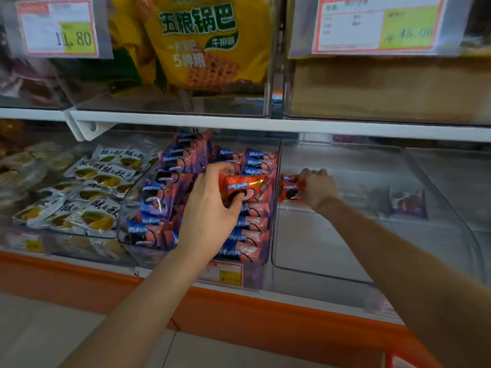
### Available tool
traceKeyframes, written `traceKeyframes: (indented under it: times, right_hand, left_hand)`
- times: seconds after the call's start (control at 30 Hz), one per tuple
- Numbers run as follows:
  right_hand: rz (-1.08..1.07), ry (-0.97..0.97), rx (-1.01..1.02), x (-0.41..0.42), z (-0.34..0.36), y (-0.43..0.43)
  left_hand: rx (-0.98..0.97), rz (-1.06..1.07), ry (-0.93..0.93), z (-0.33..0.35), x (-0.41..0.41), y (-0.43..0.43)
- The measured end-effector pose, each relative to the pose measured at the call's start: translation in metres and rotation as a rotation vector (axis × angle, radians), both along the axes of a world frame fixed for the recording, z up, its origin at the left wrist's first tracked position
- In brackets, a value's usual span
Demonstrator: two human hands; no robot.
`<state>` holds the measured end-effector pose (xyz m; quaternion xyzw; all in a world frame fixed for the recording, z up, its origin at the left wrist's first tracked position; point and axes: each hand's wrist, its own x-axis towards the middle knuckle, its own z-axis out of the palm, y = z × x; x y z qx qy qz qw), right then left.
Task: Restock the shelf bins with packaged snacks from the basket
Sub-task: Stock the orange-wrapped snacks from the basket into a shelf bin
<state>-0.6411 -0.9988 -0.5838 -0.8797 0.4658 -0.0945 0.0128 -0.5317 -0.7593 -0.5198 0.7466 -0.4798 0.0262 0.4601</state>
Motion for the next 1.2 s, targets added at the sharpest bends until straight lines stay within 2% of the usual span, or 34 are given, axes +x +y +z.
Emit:
traceKeyframes:
  times: [0.1, 0.23, 0.37, 0.47, 0.53, 0.6, 0.67, 0.73, 0.9, 1.0, 1.13, 1.2]
  right_hand:
    - [0.01, 0.046, -0.124, 0.001, 0.0, 0.005]
    - [0.099, -0.066, 0.087, -0.001, -0.001, 0.012]
    - [0.138, -0.157, 0.132, -0.015, 0.004, 0.03]
    - [0.157, -0.484, 0.215, -0.028, 0.022, 0.06]
    - [0.235, -0.787, 0.394, -0.04, 0.042, 0.09]
    - [0.375, -0.944, 0.595, -0.057, 0.062, 0.116]
    - [0.506, -0.893, 0.672, -0.074, 0.073, 0.136]
    - [0.57, -0.839, 0.649, -0.087, 0.078, 0.149]
    - [0.545, -0.887, 0.504, -0.107, 0.087, 0.166]
    - [0.411, -0.894, 0.517, -0.118, 0.08, 0.158]
    - [0.214, -0.824, 0.408, -0.123, 0.062, 0.126]
    - [0.13, -0.793, 0.361, -0.12, 0.052, 0.104]
  left_hand:
    - [-0.034, -0.003, 0.097, -0.003, -0.001, 0.002]
    - [-0.095, 0.022, 0.172, -0.007, -0.009, 0.007]
    - [-0.176, 0.063, 0.204, -0.006, -0.021, 0.013]
    - [-0.256, 0.061, 0.301, -0.003, -0.039, 0.02]
    - [-0.309, 0.034, 0.364, -0.002, -0.054, 0.024]
    - [-0.346, 0.018, 0.42, -0.001, -0.066, 0.027]
    - [-0.387, 0.003, 0.444, 0.0, -0.073, 0.029]
    - [-0.389, -0.026, 0.418, 0.003, -0.079, 0.029]
    - [-0.231, -0.222, 0.378, 0.009, -0.096, 0.024]
    - [-0.054, -0.298, 0.219, 0.003, -0.09, 0.015]
    - [0.154, -0.183, -0.31, -0.009, -0.065, -0.002]
    - [0.304, -0.148, -0.463, -0.012, -0.051, -0.008]
